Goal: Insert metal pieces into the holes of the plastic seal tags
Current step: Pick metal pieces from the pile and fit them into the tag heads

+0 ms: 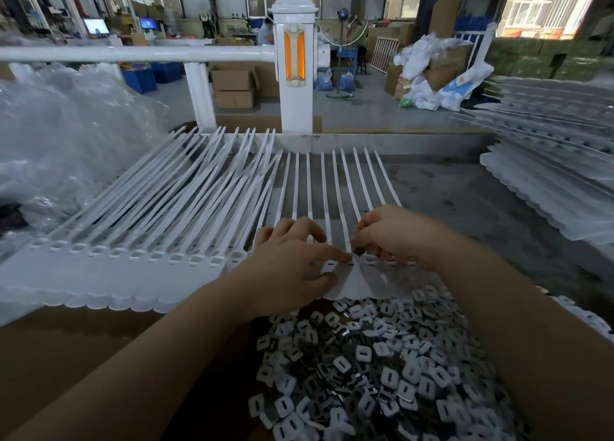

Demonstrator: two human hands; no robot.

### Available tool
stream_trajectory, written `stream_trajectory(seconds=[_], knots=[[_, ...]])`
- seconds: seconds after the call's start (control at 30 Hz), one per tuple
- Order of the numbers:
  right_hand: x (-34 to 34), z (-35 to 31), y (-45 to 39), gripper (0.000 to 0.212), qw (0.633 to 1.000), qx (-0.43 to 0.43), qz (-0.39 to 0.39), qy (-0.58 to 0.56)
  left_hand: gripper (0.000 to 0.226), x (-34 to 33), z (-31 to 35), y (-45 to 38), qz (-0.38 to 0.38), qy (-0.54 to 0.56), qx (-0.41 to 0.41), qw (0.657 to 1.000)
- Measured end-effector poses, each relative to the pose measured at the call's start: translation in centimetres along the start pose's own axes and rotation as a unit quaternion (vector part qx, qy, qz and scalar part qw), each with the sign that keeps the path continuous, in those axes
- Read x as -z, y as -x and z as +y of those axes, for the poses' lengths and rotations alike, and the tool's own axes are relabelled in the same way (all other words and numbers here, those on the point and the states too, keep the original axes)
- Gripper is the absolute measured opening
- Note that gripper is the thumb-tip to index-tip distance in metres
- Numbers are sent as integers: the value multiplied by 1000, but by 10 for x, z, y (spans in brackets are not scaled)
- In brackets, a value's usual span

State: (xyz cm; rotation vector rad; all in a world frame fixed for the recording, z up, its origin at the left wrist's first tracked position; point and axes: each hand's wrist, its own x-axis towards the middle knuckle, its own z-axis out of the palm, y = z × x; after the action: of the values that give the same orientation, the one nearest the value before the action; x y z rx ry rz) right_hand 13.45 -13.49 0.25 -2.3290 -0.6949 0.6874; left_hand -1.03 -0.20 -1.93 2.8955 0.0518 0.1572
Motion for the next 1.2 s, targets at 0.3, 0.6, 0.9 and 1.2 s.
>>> stream_trajectory(seconds=[0.3, 0.6, 0.9, 1.2], knots=[[0, -2, 1, 10, 1000, 9, 3, -4, 29, 20, 7, 12, -87, 138, -90, 982], [1, -2, 2, 11, 1000, 7, -1, -17, 16, 17, 11, 12, -119, 188, -87, 971], [6, 2, 0, 8, 997, -1, -6, -81, 7, 22, 7, 12, -121, 344, -22, 931], [10, -5, 10, 4, 981, 138, -70, -118, 10, 17, -2, 8, 62, 475, 88, 874]])
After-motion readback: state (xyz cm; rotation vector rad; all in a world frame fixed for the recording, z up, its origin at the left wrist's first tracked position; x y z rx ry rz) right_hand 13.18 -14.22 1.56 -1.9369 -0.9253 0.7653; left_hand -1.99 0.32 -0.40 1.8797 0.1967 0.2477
